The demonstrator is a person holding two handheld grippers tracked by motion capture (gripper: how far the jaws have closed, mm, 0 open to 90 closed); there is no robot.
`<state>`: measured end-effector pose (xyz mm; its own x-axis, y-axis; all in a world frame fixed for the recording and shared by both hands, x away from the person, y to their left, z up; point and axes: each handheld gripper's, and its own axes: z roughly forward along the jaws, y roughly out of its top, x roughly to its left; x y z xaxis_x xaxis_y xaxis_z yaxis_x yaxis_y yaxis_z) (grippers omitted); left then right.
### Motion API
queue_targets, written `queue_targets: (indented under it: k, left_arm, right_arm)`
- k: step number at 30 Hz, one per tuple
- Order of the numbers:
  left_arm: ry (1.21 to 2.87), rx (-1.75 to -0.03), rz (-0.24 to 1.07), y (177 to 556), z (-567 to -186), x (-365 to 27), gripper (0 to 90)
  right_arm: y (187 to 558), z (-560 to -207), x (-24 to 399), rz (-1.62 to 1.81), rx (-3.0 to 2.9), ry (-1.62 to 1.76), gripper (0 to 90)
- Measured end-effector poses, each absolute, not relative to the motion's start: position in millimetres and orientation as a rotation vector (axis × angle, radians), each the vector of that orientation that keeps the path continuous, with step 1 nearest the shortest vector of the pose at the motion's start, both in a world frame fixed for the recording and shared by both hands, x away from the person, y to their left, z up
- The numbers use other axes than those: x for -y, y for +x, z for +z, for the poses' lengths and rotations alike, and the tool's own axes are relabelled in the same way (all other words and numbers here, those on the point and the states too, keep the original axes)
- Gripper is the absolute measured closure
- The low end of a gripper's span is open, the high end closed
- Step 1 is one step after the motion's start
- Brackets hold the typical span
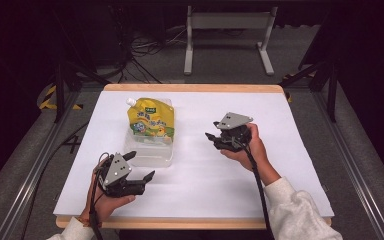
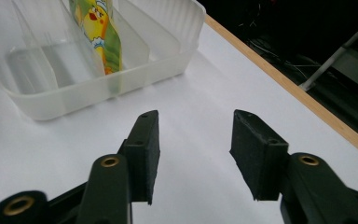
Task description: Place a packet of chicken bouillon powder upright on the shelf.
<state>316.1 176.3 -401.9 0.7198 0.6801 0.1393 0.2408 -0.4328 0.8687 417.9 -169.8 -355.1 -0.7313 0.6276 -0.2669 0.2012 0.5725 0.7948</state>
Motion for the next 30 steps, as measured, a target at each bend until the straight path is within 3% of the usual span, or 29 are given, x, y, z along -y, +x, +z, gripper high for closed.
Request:
queue_targets:
  k: [30]
  left_arm:
    - [2.167,-0.68,0.527,312,-434,-169,12.4]
  right_arm:
    - [373,-368,242,0.891,-2.283,0.67,35.6]
